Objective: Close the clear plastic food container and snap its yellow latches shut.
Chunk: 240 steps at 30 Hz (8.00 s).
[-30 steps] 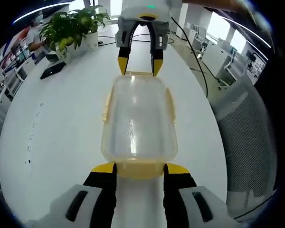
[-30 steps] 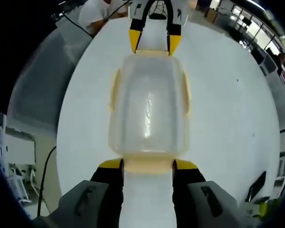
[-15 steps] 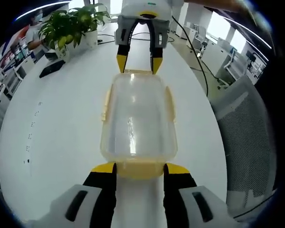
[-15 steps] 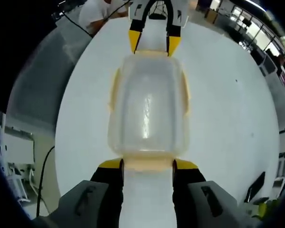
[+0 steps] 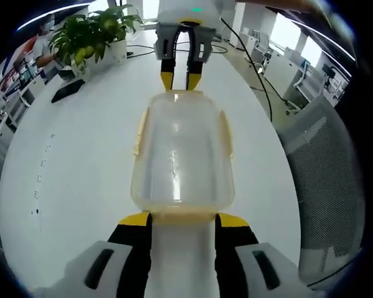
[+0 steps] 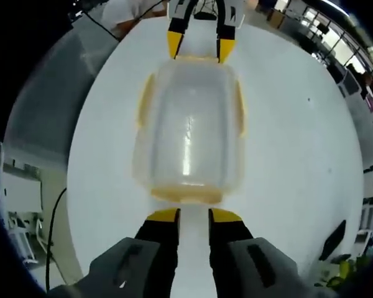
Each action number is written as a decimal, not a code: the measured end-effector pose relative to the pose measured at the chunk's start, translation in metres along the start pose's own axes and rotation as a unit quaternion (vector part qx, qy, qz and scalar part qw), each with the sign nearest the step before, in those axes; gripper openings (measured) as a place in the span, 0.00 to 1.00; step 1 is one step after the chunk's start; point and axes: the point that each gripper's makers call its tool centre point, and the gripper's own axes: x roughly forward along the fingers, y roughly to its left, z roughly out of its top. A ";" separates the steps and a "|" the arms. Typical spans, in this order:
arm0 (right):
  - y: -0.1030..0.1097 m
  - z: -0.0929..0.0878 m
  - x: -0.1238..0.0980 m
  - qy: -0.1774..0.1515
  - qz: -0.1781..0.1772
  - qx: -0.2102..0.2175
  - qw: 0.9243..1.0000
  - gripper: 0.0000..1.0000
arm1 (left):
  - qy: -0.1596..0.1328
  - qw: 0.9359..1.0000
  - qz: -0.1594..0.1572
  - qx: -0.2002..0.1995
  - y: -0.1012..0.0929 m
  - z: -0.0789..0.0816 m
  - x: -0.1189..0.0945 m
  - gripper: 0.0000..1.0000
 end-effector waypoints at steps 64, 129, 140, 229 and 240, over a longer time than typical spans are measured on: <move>0.000 0.028 -0.020 -0.174 -0.108 0.440 0.874 0.25 | -0.119 0.906 0.141 -0.380 -0.003 0.004 -0.008 0.34; 0.008 0.050 -0.003 -0.185 -0.053 0.554 0.810 0.35 | -0.139 0.869 0.081 -0.468 -0.014 0.006 0.006 0.38; 0.019 0.073 0.004 -0.186 -0.047 0.549 0.814 0.35 | -0.137 0.865 0.083 -0.475 -0.030 -0.015 -0.005 0.38; 0.038 0.178 0.007 -0.183 -0.070 0.298 0.934 0.16 | -0.149 0.919 0.136 -0.338 -0.069 -0.075 -0.079 0.30; 0.029 0.195 0.009 -0.207 -0.052 0.245 0.946 0.00 | -0.135 0.947 0.120 -0.265 -0.072 -0.056 -0.069 0.25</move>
